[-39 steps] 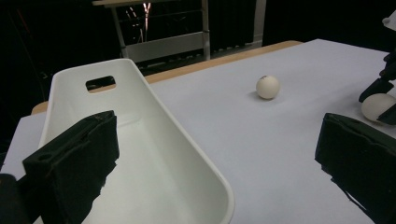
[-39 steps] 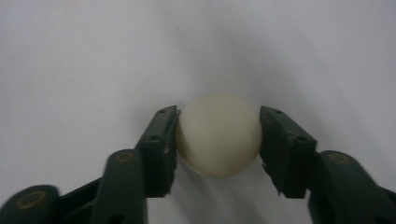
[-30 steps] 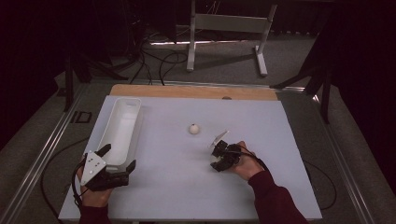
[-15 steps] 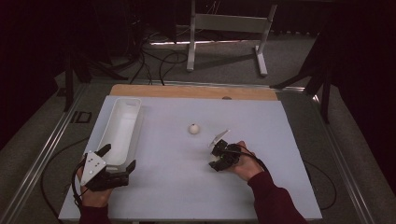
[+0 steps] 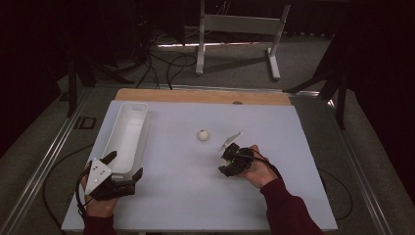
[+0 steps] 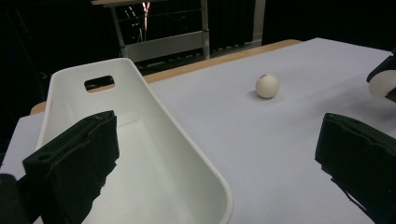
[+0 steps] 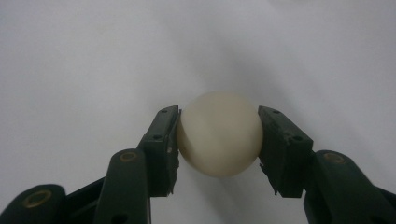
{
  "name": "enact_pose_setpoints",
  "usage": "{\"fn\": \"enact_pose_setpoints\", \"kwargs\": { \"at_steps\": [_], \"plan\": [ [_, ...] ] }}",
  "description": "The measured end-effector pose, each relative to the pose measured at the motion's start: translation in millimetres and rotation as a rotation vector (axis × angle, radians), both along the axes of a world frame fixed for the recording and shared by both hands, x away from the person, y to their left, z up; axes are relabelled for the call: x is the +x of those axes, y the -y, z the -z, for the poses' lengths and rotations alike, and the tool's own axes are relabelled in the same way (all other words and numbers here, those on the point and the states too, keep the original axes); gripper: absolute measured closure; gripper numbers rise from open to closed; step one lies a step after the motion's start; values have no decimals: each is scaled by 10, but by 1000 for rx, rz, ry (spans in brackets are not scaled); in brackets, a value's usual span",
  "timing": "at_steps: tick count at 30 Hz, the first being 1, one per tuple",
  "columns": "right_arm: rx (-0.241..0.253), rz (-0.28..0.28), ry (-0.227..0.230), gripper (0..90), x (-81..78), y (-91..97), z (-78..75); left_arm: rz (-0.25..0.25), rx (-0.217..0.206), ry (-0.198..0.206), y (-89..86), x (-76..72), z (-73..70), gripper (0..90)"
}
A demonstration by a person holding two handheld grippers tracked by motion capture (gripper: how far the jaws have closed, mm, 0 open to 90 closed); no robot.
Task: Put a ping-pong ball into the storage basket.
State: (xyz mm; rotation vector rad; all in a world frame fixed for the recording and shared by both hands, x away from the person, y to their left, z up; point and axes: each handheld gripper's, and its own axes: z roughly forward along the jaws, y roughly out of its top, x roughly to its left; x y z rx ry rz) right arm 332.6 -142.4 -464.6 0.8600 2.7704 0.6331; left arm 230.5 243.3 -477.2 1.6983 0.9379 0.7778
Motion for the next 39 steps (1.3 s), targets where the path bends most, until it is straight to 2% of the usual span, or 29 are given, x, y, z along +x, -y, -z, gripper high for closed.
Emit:
{"fn": "enact_pose_setpoints", "kwargs": {
  "at_steps": [17,39],
  "plan": [
    [34,3,43,505,22,-54,-238,1,-1,-1,0,3,1,4],
    [88,11,78,505,51,-94,-411,3,-3,-2,-2,2,1,4]
  ]
}}
